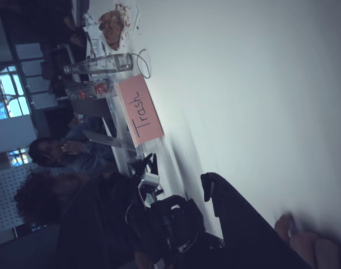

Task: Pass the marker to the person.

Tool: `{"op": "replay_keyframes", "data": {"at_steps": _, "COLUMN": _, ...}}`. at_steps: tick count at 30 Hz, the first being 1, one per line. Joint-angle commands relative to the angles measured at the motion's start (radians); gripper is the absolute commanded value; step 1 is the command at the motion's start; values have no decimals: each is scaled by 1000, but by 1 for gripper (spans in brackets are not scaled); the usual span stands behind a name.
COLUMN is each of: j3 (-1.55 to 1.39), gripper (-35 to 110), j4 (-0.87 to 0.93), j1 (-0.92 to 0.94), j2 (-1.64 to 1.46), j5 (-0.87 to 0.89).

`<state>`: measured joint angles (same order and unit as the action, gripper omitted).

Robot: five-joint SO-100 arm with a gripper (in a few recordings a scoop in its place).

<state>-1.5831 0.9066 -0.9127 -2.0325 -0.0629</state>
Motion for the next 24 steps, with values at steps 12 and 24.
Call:
{"op": "replay_keyframes", "data": {"at_steps": 12, "j3": 6, "gripper": 39, "j4": 17, "j1": 2, "j2": -64, "j5": -12}}
{"op": "replay_keyframes", "data": {"at_steps": 24, "j3": -8, "gripper": 39, "j4": 35, "j1": 12, "j2": -86, "j5": -17}}
